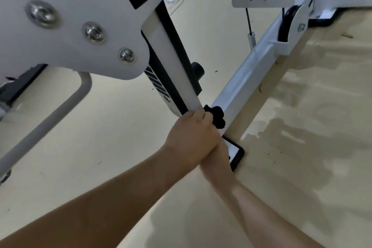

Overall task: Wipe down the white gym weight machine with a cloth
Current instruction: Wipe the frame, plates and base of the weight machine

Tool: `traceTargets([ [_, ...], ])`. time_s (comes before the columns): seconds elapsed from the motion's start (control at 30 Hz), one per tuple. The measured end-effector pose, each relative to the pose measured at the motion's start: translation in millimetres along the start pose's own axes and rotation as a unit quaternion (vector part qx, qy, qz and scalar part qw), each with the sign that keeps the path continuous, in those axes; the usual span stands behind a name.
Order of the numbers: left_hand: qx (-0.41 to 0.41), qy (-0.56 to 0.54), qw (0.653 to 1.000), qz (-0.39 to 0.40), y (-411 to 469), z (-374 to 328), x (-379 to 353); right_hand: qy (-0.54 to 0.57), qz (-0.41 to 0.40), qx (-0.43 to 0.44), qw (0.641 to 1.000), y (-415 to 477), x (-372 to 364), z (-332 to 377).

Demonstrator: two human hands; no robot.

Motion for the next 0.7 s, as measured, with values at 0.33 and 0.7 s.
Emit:
traceTargets([
  [0.33,0.100,0.092,0.978,-0.157,-43.3,55.6,121.9,-0.072,-0.090,0.239,0.964,6.8,51.6,166.6],
  [0.7,0.105,0.203,0.963,-0.141,-64.8,65.3,177.3,-0.169,-0.047,0.159,0.972,12.0,51.9,115.4],
])
Point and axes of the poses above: each hand's wrist, its own y-axis towards the middle knuckle, its own x-axis out of the back of the hand, z = x × y, the point moved 9 cm from there along y, towards the middle knuckle, and after that the axes turned 10 degrees about -y, right-handed, at the moved point
